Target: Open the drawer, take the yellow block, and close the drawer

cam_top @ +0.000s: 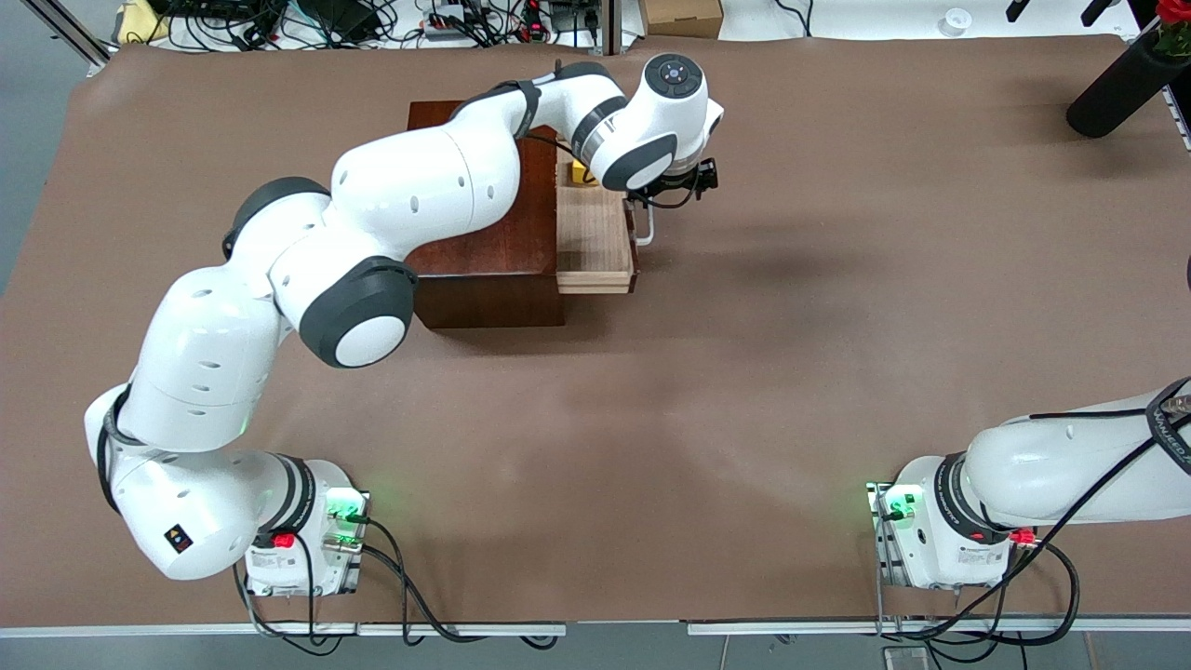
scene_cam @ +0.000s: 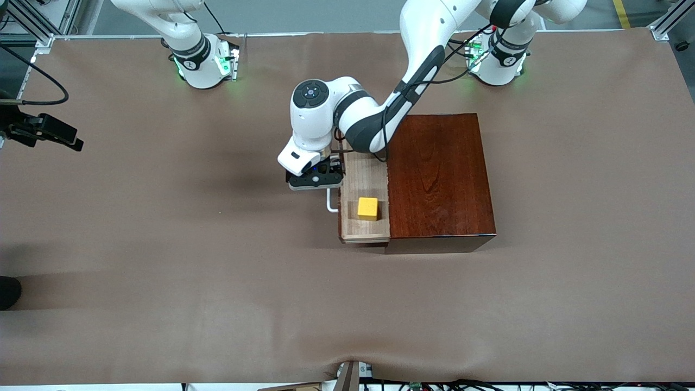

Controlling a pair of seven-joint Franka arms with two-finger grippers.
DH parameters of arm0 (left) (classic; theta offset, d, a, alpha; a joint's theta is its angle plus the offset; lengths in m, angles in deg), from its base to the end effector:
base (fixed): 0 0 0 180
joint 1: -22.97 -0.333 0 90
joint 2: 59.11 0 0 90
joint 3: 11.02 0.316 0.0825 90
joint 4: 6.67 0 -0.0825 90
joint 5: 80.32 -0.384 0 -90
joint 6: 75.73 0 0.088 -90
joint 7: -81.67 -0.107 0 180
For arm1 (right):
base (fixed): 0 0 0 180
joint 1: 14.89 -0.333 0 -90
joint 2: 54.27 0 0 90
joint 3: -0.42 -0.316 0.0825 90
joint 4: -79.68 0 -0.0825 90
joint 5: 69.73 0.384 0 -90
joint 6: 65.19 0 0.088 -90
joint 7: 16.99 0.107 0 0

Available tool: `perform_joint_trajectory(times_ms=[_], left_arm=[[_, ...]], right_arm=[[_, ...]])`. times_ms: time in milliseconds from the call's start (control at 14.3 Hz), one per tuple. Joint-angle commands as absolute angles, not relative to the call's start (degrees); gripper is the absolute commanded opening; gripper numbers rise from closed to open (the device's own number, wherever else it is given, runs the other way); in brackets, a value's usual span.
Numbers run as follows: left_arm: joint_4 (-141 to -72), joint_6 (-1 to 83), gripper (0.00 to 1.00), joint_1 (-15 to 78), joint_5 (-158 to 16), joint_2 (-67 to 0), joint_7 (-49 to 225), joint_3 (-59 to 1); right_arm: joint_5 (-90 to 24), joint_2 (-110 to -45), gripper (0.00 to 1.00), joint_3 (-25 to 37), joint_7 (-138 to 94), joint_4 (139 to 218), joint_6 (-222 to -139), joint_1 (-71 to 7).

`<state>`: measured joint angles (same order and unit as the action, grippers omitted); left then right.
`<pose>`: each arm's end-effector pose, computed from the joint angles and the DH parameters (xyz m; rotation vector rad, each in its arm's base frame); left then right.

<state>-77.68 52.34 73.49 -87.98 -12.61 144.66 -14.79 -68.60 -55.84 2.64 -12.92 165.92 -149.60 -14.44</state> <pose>0.4646 -0.6153 0.2983 3.0047 0.1565 0.2324 0.5527 -0.0232 0.6317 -3.1170 0.1815 0.0930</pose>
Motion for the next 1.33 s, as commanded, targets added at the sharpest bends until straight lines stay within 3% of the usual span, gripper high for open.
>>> perform_joint_trajectory(times_ms=[0, 210, 699, 1048, 1258], left_arm=[[-73.6, 58.1, 1.00, 74.2, -86.3, -8.9, 145.4, -16.1], [-73.9, 57.3, 1.00, 74.2, -86.4, -9.9, 146.2, -15.2], [-74.2, 47.5, 1.00, 71.4, -86.5, -20.5, 146.0, -14.4], [-76.0, 32.0, 1.00, 57.8, -86.3, -28.9, 145.0, -14.4], [-76.3, 26.1, 1.00, 45.6, -86.1, -31.1, 136.9, -15.2]], right_arm=[[-67.8, -55.0, 1.00, 2.9, -12.6, 166.3, -149.2, -14.6], [-67.8, -55.0, 1.00, 2.9, -12.6, 166.3, -149.1, -14.6], [-67.8, -54.9, 1.00, 2.9, -12.6, 166.3, -149.1, -14.7], [-67.7, -55.0, 1.00, 2.3, -11.9, 166.3, -149.5, -15.8], [-67.4, -55.1, 1.00, 0.5, -6.6, 166.2, -149.9, -23.3]])
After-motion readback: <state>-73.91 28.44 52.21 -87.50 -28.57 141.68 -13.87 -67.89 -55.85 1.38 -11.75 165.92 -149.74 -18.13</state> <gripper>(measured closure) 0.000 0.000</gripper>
